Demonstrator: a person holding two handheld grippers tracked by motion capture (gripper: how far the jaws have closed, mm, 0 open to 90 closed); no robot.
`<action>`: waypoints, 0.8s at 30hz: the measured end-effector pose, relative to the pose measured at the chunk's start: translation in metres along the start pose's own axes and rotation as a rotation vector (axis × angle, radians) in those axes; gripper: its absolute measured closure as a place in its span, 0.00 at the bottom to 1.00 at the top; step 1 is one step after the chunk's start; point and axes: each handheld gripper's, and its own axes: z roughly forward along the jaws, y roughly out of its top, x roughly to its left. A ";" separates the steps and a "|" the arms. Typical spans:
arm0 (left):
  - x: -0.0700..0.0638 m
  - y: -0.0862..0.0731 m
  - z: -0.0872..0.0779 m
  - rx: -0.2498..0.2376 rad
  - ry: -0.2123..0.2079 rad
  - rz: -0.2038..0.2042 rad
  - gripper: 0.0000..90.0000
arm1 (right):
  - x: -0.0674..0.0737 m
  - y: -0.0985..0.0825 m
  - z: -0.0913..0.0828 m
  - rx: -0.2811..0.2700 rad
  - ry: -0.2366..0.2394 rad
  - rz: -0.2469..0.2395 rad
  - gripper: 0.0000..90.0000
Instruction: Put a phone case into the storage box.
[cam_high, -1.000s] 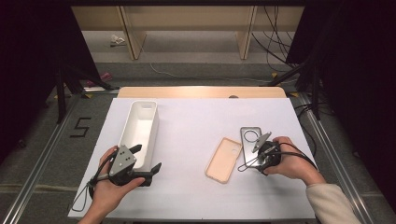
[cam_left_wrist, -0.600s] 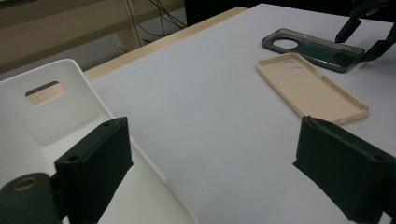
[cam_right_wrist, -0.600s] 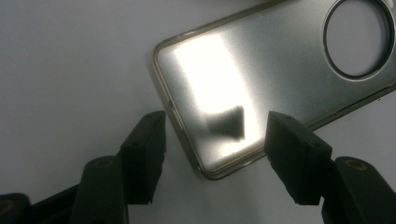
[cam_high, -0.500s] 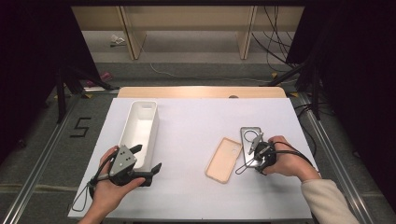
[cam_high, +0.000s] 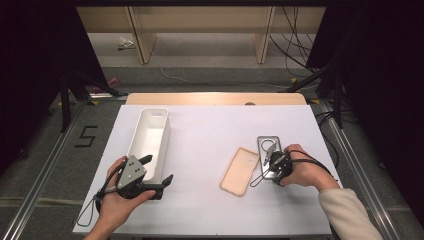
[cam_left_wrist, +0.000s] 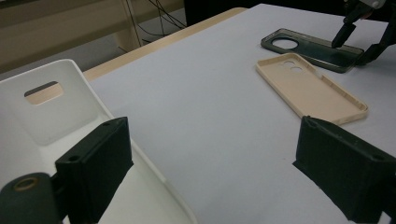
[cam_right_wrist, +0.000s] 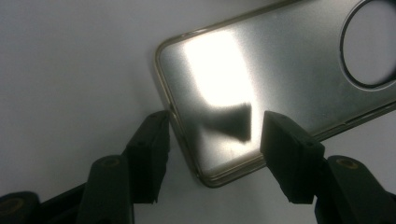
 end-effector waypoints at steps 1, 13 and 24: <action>0.000 0.000 0.000 0.001 0.000 0.002 0.11 | 0.000 0.001 0.000 0.003 0.002 -0.006 0.49; -0.001 0.000 0.001 0.003 -0.005 0.006 0.12 | 0.003 0.009 0.000 0.044 0.022 -0.082 0.62; -0.001 0.000 0.001 0.002 -0.006 0.008 0.12 | 0.008 0.012 0.000 0.061 0.039 -0.132 0.77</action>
